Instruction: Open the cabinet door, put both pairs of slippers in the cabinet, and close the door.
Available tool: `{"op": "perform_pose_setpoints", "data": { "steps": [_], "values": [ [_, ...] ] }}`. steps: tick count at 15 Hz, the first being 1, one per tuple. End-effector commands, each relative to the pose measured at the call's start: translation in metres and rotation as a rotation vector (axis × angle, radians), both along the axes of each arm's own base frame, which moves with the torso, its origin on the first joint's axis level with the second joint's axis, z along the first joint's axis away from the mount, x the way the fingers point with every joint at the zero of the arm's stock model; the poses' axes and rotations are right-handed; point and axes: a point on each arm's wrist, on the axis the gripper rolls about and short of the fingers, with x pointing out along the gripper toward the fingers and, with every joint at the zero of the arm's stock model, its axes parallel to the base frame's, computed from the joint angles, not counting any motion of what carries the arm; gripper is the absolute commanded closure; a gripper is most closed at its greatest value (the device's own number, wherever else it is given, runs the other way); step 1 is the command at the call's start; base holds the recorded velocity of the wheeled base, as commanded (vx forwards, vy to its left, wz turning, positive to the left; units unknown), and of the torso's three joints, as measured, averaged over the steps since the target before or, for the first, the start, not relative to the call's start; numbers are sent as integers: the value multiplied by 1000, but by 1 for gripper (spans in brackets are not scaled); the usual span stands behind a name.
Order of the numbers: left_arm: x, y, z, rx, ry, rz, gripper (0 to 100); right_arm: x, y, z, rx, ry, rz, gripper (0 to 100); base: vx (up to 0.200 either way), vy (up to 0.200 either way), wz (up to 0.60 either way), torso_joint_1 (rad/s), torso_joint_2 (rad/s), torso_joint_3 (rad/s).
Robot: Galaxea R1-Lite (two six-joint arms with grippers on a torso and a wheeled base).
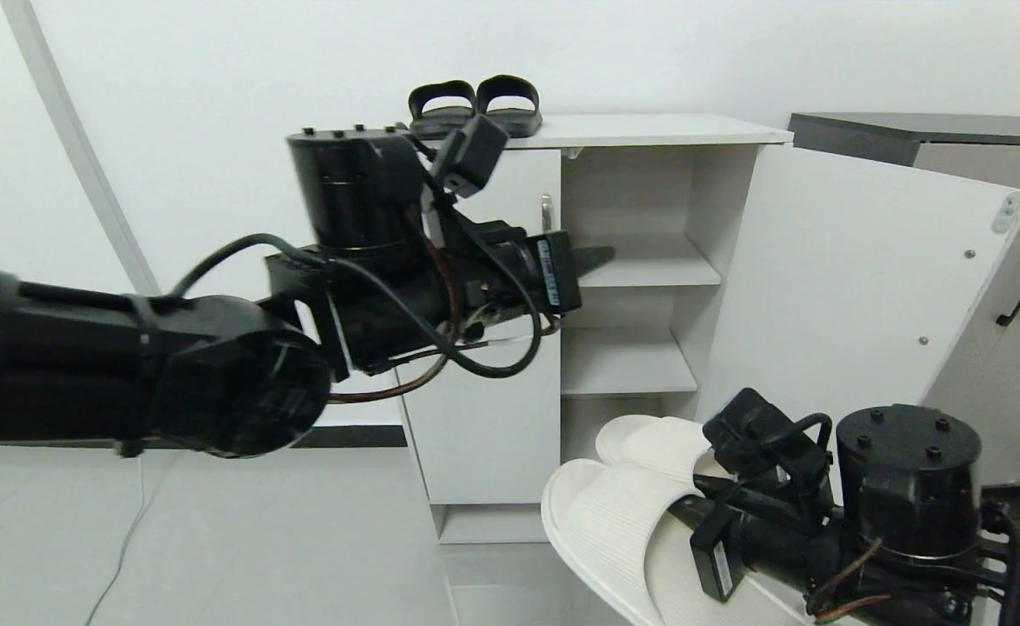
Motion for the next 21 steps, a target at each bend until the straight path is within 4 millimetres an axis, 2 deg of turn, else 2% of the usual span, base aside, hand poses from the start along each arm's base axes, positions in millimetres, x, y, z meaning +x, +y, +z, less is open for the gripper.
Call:
{"op": "perform_pose_setpoints", "data": {
  "steps": [1, 3, 4, 5, 6, 7, 9, 11, 13, 15, 19, 21],
  "values": [
    [-55, 45, 17, -4, -56, 67, 100, 16, 2, -7, -4, 26, -58, 100, 0, 0, 0, 0, 0, 0],
    [-103, 85, 7, 38, -103, 152, 100, 21, 0, -7, 10, 33, -82, 100, 0, 0, 0, 0, 0, 0],
    [-105, 87, 7, 39, -106, 155, 100, 22, 0, -7, 11, 32, -83, 100, 0, 0, 0, 0, 0, 0],
    [-151, 134, -1, 65, -140, 336, 100, 25, -1, -5, 19, 27, -93, 100, 0, 0, 0, 0, 0, 0],
    [-168, 152, -5, 81, -128, 426, 100, 26, 0, -4, 22, 27, -94, 100, 0, 0, 0, 0, 0, 0],
    [-196, 179, -14, 114, -91, 567, 100, 26, 0, -6, 31, 40, -102, 100, 0, 0, 0, 0, 0, 0],
    [-243, 207, -38, 156, -82, 736, 100, 27, -1, -6, 34, 43, -106, 100, 0, 0, 0, 0, 0, 0],
    [-281, 220, -79, 176, -81, 885, 100, 28, -1, -7, 32, 46, -111, 100, 0, 0, 0, 0, 0, 0],
    [-301, 222, -120, 180, -87, 981, 100, 27, -1, -9, 22, 46, -109, 100, 0, 0, 0, 0, 0, 0],
    [-304, 219, -151, 229, -85, 1076, 100, 27, -1, -8, 23, 45, -108, 100, 0, 0, 0, 0, 0, 0],
    [-296, 218, -190, 282, -80, 1107, 100, 26, -2, -9, 21, 47, -108, 100, 0, 0, 0, 0, 0, 0],
    [-295, 217, -191, 294, -95, 1061, 100, 27, -1, -10, 18, 50, -108, 100, 0, 0, 0, 0, 0, 0]
  ]
}}
